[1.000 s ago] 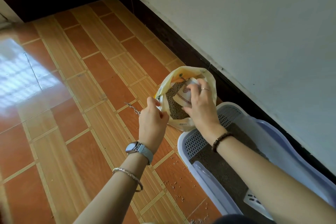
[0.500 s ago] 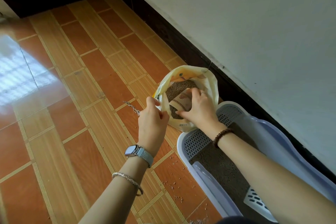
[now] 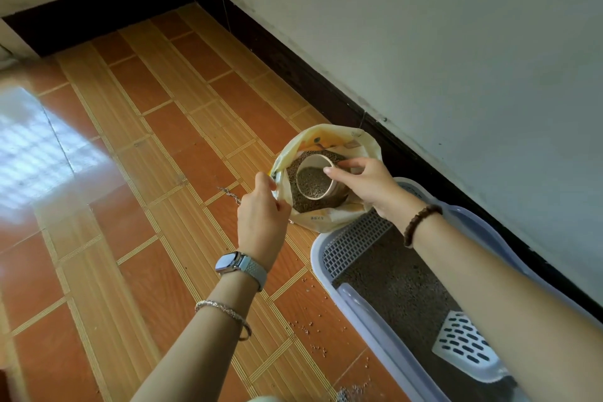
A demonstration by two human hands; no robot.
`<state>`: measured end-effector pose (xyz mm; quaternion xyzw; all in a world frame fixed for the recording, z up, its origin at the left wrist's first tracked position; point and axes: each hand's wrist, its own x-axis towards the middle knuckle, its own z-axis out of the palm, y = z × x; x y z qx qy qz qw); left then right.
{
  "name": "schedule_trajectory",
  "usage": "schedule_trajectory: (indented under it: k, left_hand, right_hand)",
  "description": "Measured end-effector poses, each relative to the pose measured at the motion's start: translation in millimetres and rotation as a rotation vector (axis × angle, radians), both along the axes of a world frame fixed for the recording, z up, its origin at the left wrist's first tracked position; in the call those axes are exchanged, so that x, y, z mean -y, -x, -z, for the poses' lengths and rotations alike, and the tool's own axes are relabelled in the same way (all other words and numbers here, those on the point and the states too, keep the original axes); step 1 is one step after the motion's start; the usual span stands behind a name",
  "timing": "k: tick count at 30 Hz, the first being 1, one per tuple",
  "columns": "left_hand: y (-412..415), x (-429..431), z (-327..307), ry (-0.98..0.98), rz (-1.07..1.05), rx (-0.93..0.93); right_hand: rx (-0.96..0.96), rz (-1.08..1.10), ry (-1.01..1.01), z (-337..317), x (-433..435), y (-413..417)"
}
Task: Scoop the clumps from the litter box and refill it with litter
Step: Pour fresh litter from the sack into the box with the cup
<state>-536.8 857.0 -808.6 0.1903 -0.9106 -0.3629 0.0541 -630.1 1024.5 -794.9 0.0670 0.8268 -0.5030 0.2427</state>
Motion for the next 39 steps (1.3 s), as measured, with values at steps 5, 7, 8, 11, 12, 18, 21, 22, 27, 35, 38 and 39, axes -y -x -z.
schedule_trajectory:
  k: [5, 7, 8, 11, 12, 18, 21, 22, 27, 35, 38, 39]
  left_hand:
    - [1, -1, 0, 0.032, 0.018, 0.022]
    - [3, -1, 1, 0.021, 0.011, 0.023]
    - [4, -2, 1, 0.012, 0.006, 0.017]
    - [5, -5, -1, -0.016, -0.029, 0.017]
    - [4, -6, -1, -0.02, -0.041, 0.02]
    - [-1, -11, -1, -0.01, -0.072, 0.03]
    - [-4, -13, -2, -0.001, -0.072, 0.045]
    - [-4, -14, -2, 0.008, -0.072, 0.046]
    - [-19, -24, 0, 0.106, -0.046, -0.024]
    - [-91, -71, 20, 0.095, 0.402, -0.204]
    - [-108, -84, 34, 0.065, 0.46, -0.14]
    - [-112, -87, 37, 0.065, 0.472, -0.129]
  right_hand:
    - [0.015, 0.066, 0.088, 1, -7, -4]
    - [0.025, 0.088, 0.124, -1, -7, -6]
    - [0.038, 0.097, 0.156, -2, -7, -7]
    - [0.096, 0.153, 0.315, -7, -8, -10]
    - [0.121, 0.183, 0.374, -9, -9, -11]
    - [0.24, 0.271, 0.567, -21, -27, -16]
    - [0.229, 0.266, 0.569, -28, -37, -21]
    - [0.222, 0.269, 0.571, -30, -41, -23]
    - [0.207, 0.273, 0.584, -42, -68, -38]
    - [0.151, 0.287, 0.459, -45, -133, -74]
    - [0.156, 0.309, 0.386, -34, -154, -86]
    - [0.156, 0.323, 0.377, -31, -159, -91]
